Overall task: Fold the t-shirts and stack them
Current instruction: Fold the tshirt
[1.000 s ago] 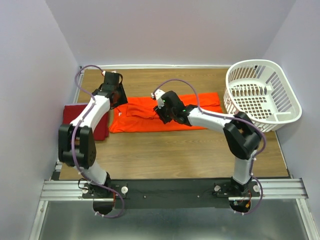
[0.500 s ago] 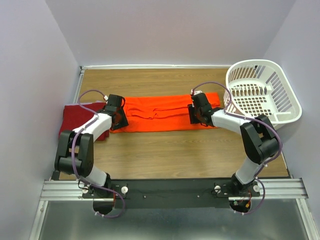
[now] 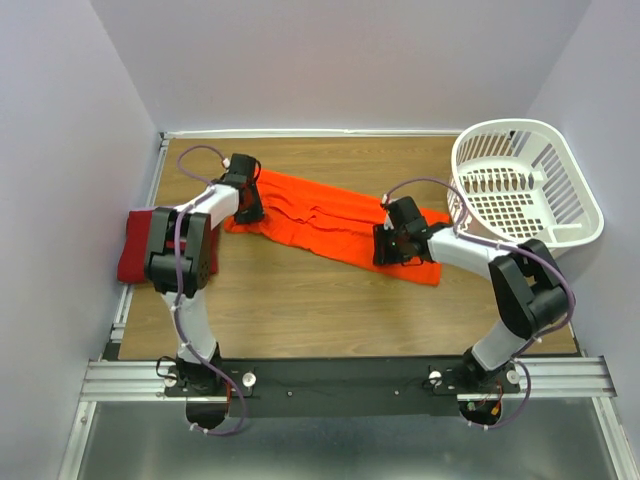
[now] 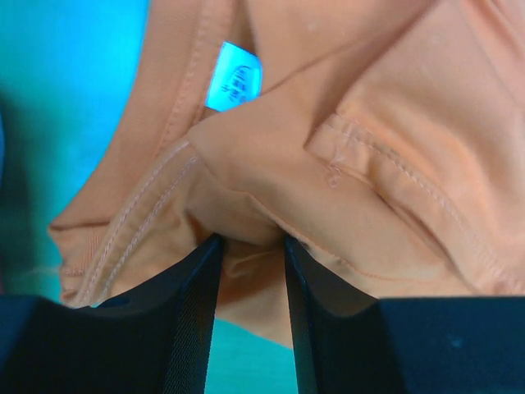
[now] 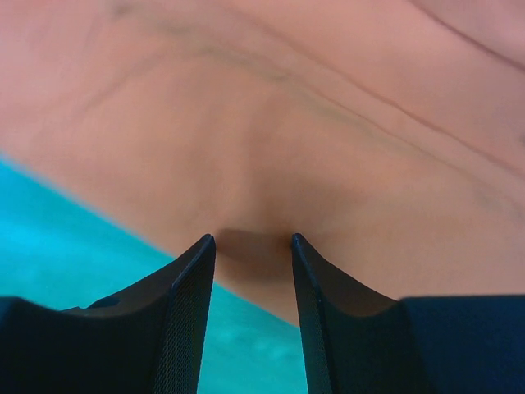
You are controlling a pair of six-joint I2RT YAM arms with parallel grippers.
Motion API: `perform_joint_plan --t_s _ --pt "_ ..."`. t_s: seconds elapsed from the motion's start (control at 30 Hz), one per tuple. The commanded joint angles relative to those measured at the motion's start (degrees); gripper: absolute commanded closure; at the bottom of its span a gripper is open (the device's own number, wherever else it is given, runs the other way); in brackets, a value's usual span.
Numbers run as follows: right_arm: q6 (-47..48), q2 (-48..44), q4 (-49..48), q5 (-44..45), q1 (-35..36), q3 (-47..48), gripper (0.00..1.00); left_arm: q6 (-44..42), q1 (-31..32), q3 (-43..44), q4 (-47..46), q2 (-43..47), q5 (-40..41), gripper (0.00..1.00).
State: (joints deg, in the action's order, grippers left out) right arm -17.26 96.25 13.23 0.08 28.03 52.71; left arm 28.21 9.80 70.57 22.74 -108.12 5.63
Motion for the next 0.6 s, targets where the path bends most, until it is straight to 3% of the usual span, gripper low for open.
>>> perform_joint_plan --t_s 0.0,0.17,0.27,0.4,0.57 --pt "-5.67 -1.58 12.85 -16.48 5.35 -6.38 0.5 -4.29 -0.4 10.68 4.4 -8.67 1.23 0.56" --pt "-14.01 -2.91 12.35 -20.99 20.7 -7.01 0.48 -8.43 1.35 27.04 8.19 -18.35 -0.44 0.58" --pt "-15.09 -2.64 12.17 -19.77 25.13 -2.81 0.48 -10.53 3.72 33.29 8.64 -21.43 0.78 0.57" --pt "-11.49 -4.74 12.86 -14.7 25.14 4.21 0.48 -12.3 4.7 34.65 6.01 -19.43 3.16 0.51" --pt "-3.16 -3.0 12.96 -12.73 18.66 14.33 0.48 -11.6 4.7 27.72 0.12 -3.97 9.39 0.32"
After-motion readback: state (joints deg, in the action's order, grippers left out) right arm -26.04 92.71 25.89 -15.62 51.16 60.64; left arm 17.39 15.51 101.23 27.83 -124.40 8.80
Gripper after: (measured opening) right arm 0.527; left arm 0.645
